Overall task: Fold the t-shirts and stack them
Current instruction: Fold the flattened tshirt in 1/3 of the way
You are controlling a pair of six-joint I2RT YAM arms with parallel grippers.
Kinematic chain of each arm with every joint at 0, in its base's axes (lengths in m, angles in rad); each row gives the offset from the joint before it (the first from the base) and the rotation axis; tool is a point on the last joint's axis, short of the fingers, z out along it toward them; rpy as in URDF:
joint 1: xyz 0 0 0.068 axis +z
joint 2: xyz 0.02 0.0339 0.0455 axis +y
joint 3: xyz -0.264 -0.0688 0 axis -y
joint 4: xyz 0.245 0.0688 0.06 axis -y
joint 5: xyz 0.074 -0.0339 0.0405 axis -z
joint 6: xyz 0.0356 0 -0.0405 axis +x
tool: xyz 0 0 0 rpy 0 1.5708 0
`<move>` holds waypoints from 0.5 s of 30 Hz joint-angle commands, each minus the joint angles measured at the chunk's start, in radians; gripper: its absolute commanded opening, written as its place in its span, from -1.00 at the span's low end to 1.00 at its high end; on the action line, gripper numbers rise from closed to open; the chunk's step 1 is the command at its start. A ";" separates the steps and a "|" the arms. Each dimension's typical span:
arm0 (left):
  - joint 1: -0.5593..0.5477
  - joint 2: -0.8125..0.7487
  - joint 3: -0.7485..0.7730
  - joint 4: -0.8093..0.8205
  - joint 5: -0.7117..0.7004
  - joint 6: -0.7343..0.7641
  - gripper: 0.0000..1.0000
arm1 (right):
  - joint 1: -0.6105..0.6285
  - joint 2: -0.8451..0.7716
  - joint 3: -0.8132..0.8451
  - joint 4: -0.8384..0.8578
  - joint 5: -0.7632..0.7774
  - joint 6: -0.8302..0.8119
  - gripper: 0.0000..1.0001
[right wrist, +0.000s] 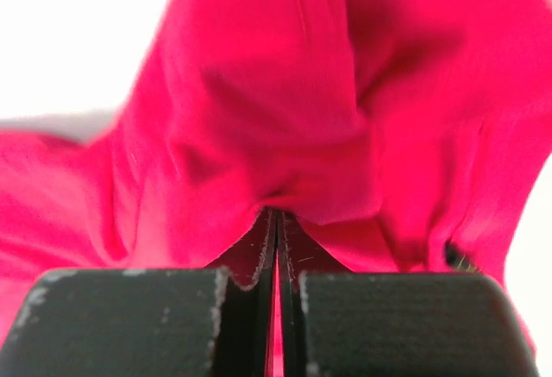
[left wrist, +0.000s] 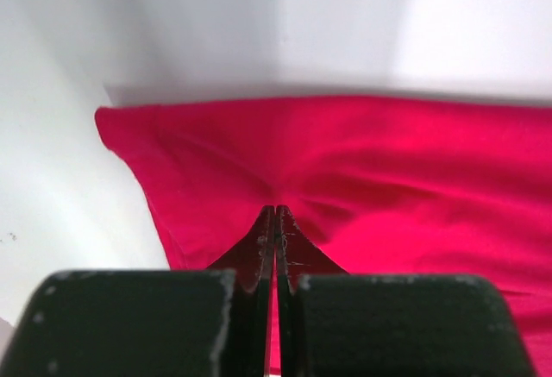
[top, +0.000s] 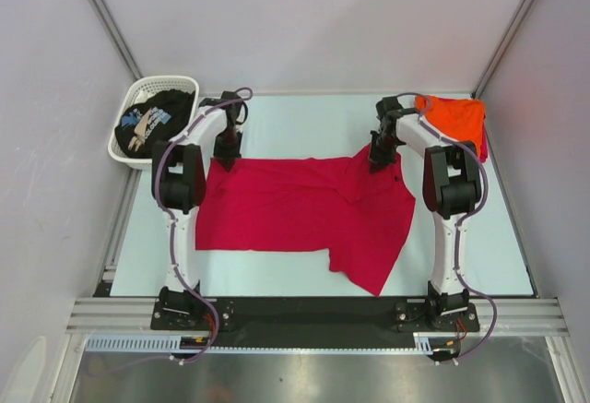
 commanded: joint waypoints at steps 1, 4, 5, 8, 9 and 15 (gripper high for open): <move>0.025 0.036 0.067 -0.012 0.009 0.009 -1.00 | 0.007 0.048 0.094 0.023 0.117 -0.054 -1.00; 0.033 0.050 0.073 -0.025 -0.033 -0.003 -1.00 | 0.007 0.074 0.125 -0.017 0.199 -0.065 -1.00; 0.036 0.056 0.075 -0.029 -0.042 -0.010 -1.00 | 0.007 0.077 0.140 -0.038 0.215 -0.065 -1.00; 0.048 0.058 0.073 -0.045 -0.060 -0.019 -1.00 | 0.005 0.074 0.142 -0.079 0.258 -0.070 -1.00; 0.053 0.059 0.070 -0.048 -0.063 -0.019 -1.00 | 0.007 0.071 0.137 -0.092 0.276 -0.070 -1.00; 0.081 0.066 0.063 -0.057 -0.086 -0.026 -1.00 | 0.005 0.034 0.036 -0.118 0.320 -0.051 -1.00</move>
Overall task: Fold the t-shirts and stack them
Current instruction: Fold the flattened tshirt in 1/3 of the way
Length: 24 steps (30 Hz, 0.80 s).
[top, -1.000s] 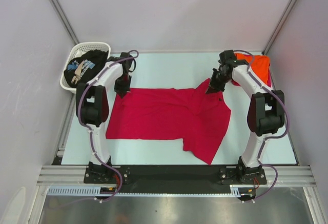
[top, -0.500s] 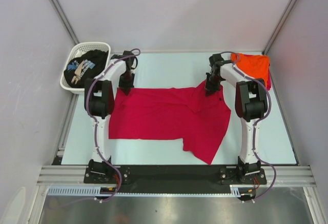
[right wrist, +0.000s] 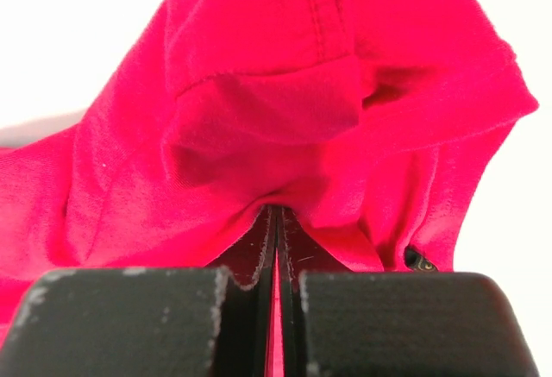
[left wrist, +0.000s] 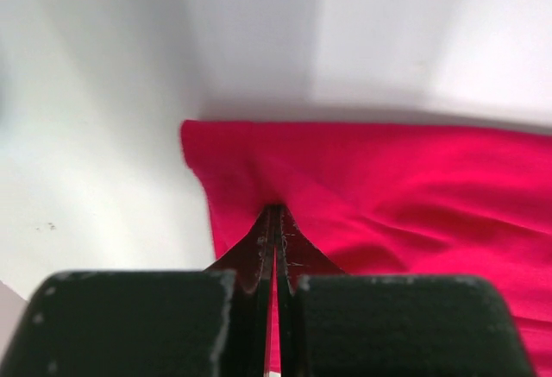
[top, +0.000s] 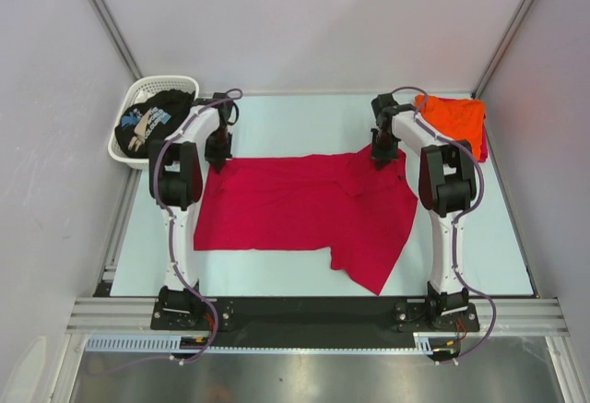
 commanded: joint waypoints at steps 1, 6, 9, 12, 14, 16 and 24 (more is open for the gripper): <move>0.030 0.014 0.021 -0.021 -0.034 -0.018 -1.00 | -0.009 -0.026 -0.075 -0.062 0.126 -0.004 -1.00; 0.029 -0.001 0.030 -0.021 -0.019 -0.015 -1.00 | -0.012 -0.061 -0.059 -0.061 0.071 0.004 -1.00; 0.030 -0.097 0.004 0.002 -0.004 -0.013 -1.00 | -0.011 -0.170 -0.031 -0.062 0.002 -0.010 -1.00; 0.044 -0.272 -0.090 0.068 0.079 -0.012 -0.69 | -0.025 -0.326 -0.045 -0.043 -0.070 -0.015 -0.77; 0.062 -0.425 -0.218 0.128 0.160 -0.022 -0.12 | -0.046 -0.400 -0.104 -0.063 -0.119 0.020 -0.09; 0.101 -0.574 -0.377 0.159 0.283 -0.039 0.65 | -0.115 -0.526 -0.240 -0.074 -0.224 0.046 0.03; 0.225 -0.984 -0.944 0.255 0.568 -0.098 0.99 | -0.256 -0.932 -0.701 -0.077 -0.394 0.085 1.00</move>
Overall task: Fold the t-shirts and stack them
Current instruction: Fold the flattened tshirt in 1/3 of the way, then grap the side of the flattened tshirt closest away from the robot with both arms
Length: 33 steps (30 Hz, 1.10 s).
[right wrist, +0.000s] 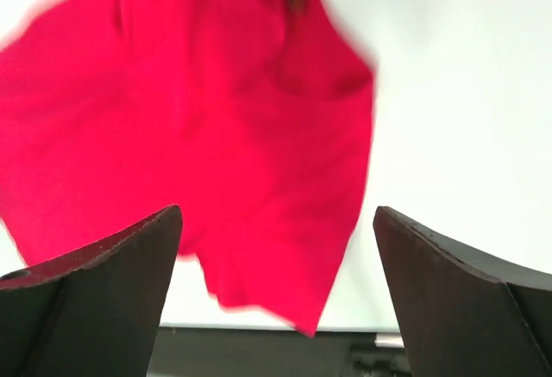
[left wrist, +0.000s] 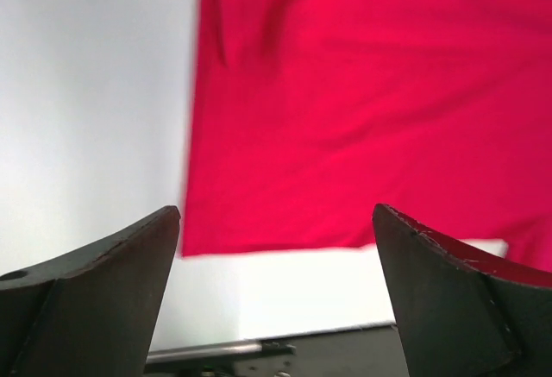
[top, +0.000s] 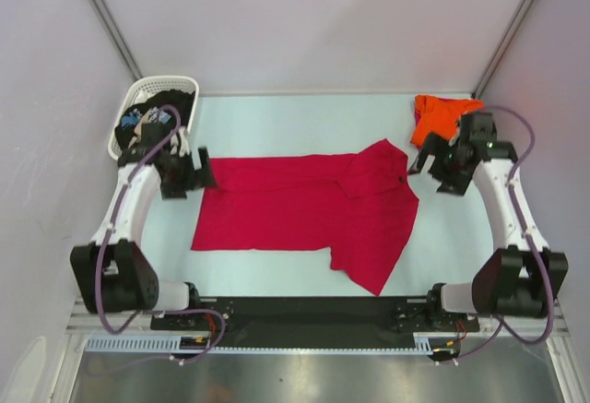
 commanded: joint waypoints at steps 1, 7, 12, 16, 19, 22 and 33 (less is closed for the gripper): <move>0.059 -0.139 -0.312 0.093 0.288 -0.096 0.99 | 0.025 -0.154 -0.231 -0.008 -0.172 0.064 1.00; 0.066 -0.253 -0.493 0.094 0.308 -0.190 0.95 | -0.058 -0.334 -0.501 0.026 -0.351 0.148 0.99; 0.070 -0.279 -0.502 0.028 0.227 -0.210 0.98 | -0.119 -0.496 -0.708 0.060 -0.441 0.254 0.94; 0.067 -0.329 -0.520 -0.049 0.163 -0.203 0.99 | -0.135 -0.619 -0.784 0.019 -0.500 0.303 0.89; 0.069 -0.375 -0.558 -0.058 0.132 -0.217 0.99 | -0.138 -0.737 -0.822 -0.016 -0.514 0.365 0.85; 0.069 -0.400 -0.559 -0.078 0.092 -0.239 0.99 | -0.136 -0.810 -0.839 -0.067 -0.511 0.400 0.79; 0.070 -0.421 -0.529 -0.107 0.014 -0.271 0.99 | -0.136 -0.811 -0.834 -0.288 -0.478 0.339 0.72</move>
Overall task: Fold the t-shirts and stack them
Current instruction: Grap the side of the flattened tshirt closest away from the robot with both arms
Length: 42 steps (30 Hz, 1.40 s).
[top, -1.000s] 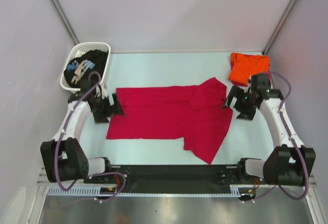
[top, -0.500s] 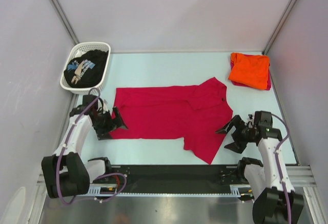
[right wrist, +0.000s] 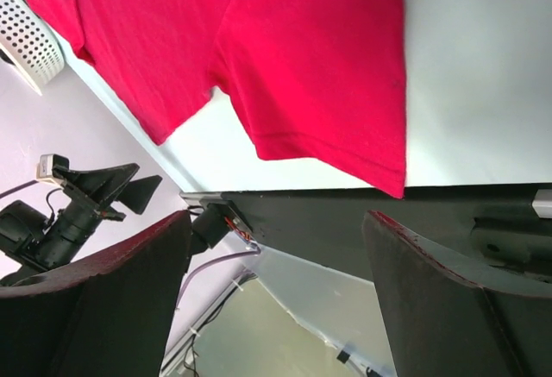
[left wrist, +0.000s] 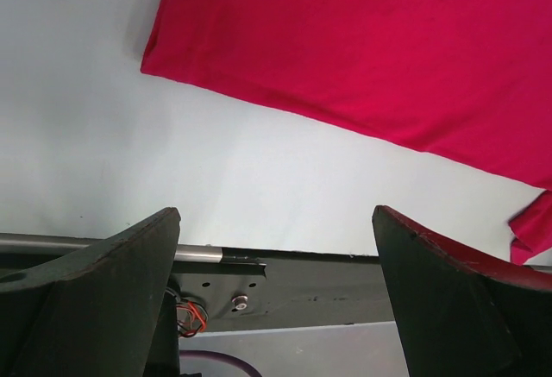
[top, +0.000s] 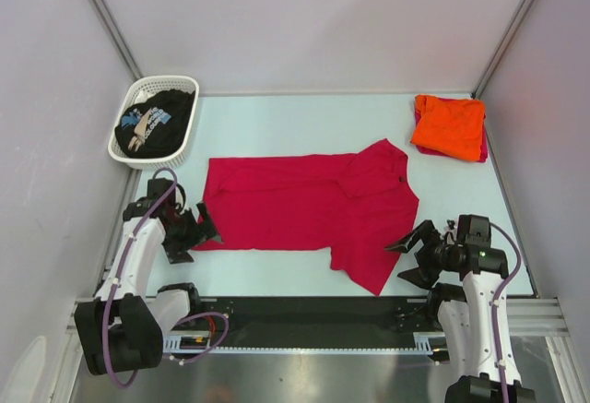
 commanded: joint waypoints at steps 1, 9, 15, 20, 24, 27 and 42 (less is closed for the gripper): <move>0.007 -0.014 0.032 -0.011 -0.027 -0.030 0.99 | -0.003 0.003 -0.005 -0.148 0.005 -0.032 0.72; 0.007 0.022 0.087 0.001 -0.020 -0.021 0.99 | -0.003 0.099 0.024 -0.140 0.091 -0.114 0.70; 0.007 0.055 0.100 0.049 0.038 0.008 0.99 | -0.002 0.170 0.024 -0.011 -0.001 -0.187 0.69; 0.007 0.122 0.133 0.058 0.032 0.059 0.99 | 0.030 0.285 -0.019 0.127 -0.111 -0.212 0.69; 0.005 0.153 0.170 0.052 0.014 0.077 0.99 | 0.073 0.432 0.010 0.154 -0.070 -0.241 0.68; 0.005 0.176 0.196 0.057 0.009 0.086 0.99 | 0.113 0.558 0.050 0.197 -0.068 -0.275 0.65; 0.005 0.289 0.265 0.066 -0.047 0.112 0.99 | 0.489 0.777 0.424 0.257 0.036 -0.165 0.53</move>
